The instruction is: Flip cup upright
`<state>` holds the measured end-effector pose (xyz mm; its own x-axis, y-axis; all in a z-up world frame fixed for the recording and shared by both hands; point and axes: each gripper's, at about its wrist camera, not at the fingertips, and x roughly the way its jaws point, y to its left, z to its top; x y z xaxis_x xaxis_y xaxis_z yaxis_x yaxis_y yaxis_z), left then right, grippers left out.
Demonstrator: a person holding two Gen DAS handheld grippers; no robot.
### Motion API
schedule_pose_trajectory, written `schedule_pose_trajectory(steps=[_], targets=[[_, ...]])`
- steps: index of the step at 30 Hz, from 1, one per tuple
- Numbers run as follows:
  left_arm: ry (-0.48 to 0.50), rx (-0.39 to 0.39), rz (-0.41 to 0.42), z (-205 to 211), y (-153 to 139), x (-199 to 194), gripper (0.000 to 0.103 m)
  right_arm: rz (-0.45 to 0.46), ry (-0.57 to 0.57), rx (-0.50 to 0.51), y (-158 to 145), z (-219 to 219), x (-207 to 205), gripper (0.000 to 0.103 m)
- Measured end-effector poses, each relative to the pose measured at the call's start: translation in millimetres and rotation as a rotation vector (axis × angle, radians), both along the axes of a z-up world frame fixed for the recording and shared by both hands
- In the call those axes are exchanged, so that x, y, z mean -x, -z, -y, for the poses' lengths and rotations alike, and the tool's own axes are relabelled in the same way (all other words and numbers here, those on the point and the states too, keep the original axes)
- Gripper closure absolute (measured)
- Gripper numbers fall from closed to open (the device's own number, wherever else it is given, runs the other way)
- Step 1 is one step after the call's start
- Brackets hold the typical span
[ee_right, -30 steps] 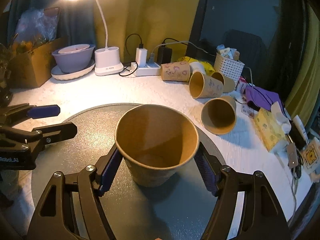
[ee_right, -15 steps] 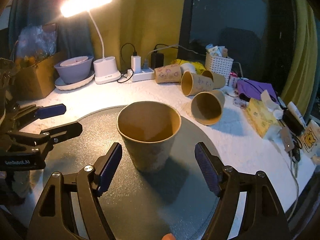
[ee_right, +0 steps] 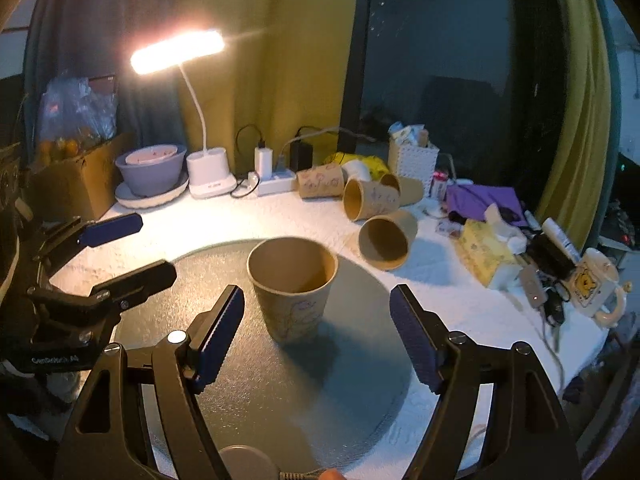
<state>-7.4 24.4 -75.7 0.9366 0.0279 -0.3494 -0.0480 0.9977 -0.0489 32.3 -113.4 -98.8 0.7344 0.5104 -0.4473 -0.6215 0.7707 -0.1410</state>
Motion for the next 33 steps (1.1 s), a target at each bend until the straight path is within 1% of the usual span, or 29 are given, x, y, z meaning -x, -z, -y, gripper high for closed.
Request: schedule_pose_trajectory(steps=[4,8,10,14,17,21,24,33], targets=[[0.034,0.006,0.018,3.5,-12.0,4.6,0.025,0.023,0.026,-0.032,-14.1,11.1,4.8,0.025],[0.035,-0.012,0.043,8.6,-25.9,11.7,0.025,0.030,0.048,-0.075,-27.3,23.9,10.2,0.025],[0.042,-0.019,0.063,10.3,-32.7,15.5,0.025,0.040,0.054,-0.090,-32.4,29.7,13.4,0.025],[0.053,-0.037,0.129,12.6,-41.9,27.1,0.024,0.060,0.062,-0.135,-40.5,39.1,23.3,0.025],[0.054,-0.033,0.140,10.3,-39.5,27.6,0.024,0.039,0.057,-0.182,-36.4,40.6,28.1,0.025],[0.051,-0.026,0.128,8.6,-35.1,25.3,0.024,0.054,0.061,-0.168,-25.7,33.1,34.8,0.025],[0.059,-0.029,0.128,9.6,-33.4,25.6,0.024,0.038,0.054,-0.155,-21.2,29.0,33.6,0.025],[0.065,-0.025,0.124,11.4,-31.6,24.8,0.024,0.035,0.060,-0.146,-18.5,29.7,30.8,0.025]])
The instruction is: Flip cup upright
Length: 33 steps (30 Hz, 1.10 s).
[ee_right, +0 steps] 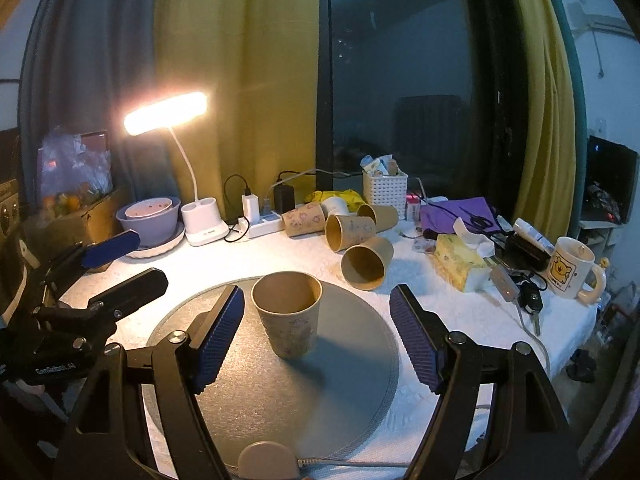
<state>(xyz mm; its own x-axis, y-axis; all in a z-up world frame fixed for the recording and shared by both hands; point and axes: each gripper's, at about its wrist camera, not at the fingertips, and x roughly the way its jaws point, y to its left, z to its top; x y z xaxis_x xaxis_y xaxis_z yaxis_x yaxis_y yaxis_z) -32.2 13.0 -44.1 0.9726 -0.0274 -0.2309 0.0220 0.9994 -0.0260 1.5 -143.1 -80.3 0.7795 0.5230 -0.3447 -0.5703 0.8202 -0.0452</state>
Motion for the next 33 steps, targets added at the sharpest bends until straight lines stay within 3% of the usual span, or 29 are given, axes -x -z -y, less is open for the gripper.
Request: schedule_pose_trajectory(steps=[33], targets=[[0.001,0.011,-0.008,4.0,2.2,1.2,0.024,-0.014,-0.005,0.018,5.4,-2.1,-3.8,0.025]])
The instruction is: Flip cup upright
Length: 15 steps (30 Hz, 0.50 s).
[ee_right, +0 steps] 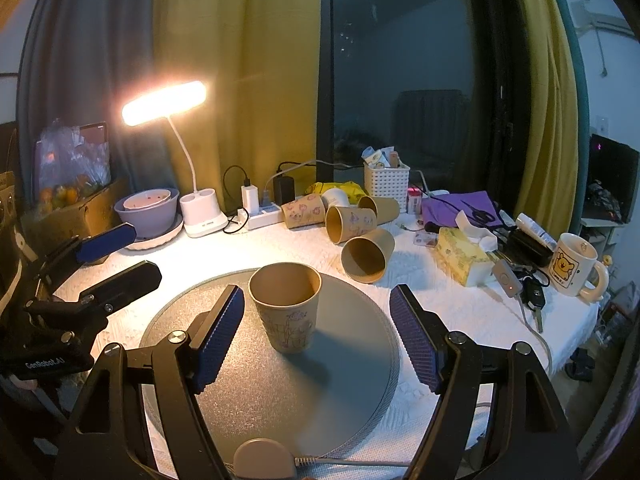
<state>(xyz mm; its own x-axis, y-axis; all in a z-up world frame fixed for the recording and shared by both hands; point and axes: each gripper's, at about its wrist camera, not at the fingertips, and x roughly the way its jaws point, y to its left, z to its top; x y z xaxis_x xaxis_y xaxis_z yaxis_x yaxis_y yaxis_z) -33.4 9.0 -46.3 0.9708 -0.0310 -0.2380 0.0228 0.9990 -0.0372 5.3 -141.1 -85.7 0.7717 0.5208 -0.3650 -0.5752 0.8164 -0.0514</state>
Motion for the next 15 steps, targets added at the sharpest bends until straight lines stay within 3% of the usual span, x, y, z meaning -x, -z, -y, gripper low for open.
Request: schedule_pose_trajectory(steps=[15], targets=[[-0.001,0.001,0.000,0.0,0.0,0.1,0.024,-0.003,-0.001,0.002,1.5,0.2,-0.5,0.025]])
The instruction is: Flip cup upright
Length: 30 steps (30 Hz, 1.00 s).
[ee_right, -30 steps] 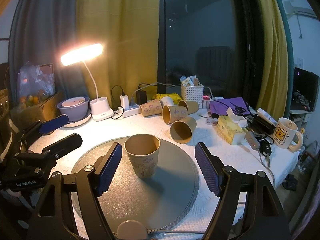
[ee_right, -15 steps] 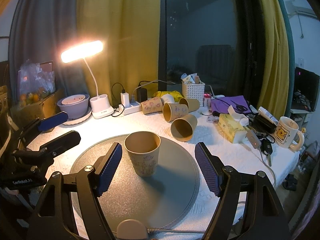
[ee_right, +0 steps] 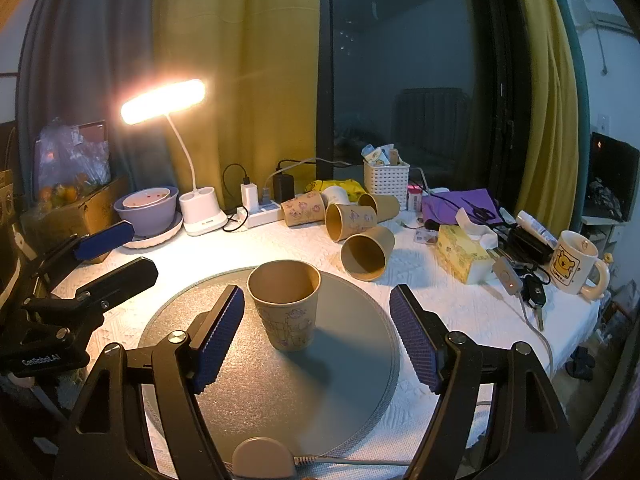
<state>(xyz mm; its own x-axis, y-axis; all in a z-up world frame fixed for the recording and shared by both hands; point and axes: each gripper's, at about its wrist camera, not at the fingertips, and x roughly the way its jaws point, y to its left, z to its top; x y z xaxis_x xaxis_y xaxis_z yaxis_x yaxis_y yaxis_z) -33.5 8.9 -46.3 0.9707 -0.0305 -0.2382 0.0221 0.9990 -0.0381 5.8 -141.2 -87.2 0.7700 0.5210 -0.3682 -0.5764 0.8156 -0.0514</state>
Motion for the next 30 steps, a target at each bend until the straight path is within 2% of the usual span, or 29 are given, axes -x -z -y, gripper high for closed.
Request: schedule_pose_trajectory(steps=[30], targets=[[-0.002,0.001,0.001,1.0,-0.3,0.2,0.024,-0.002,0.002,0.001,2.5,1.1,-0.3,0.025]])
